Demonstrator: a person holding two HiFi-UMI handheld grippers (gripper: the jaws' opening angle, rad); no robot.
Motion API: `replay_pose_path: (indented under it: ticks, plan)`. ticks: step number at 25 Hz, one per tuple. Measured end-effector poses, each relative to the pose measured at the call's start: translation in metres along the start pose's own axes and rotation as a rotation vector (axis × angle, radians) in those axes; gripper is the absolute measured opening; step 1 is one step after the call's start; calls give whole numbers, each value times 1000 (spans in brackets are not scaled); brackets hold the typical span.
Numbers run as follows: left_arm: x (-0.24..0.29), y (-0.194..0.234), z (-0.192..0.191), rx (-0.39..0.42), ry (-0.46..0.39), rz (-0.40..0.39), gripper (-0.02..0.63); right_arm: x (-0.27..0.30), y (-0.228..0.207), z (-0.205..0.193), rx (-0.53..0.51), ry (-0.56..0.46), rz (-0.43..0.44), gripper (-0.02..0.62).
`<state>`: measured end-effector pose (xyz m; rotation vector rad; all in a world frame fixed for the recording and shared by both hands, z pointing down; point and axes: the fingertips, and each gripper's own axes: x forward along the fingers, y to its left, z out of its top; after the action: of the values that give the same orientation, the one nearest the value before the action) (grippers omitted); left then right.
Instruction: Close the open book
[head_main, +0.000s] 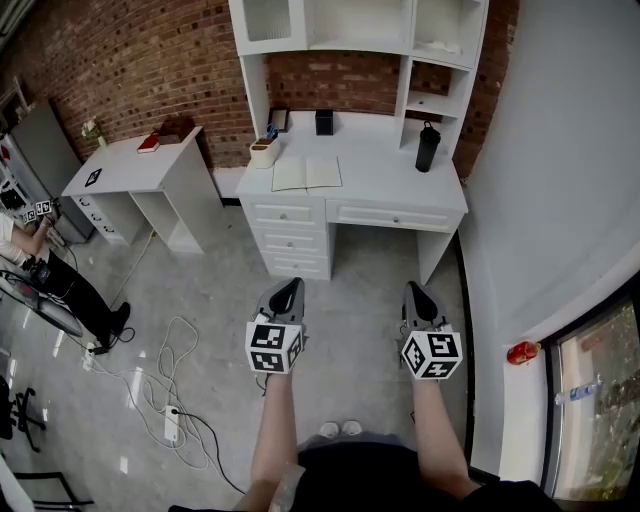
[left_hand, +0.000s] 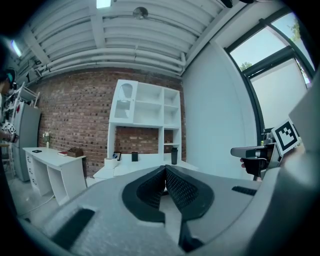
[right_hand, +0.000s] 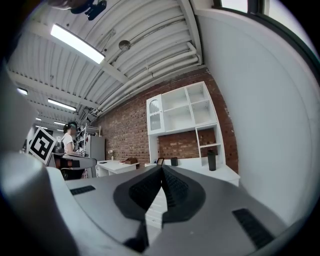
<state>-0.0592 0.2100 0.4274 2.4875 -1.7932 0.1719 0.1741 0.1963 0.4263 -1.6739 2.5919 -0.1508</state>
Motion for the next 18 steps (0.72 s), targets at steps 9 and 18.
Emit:
replay_pose_path:
  ticks: [9,18]
  plan:
    - [-6,-13,-23,-31,18,-22,11,-7,0,-17,24,26,13,-2]
    - [-18,-21,-20,-62,-33,-67,175,-11,-1,-17,41,18,11,-2]
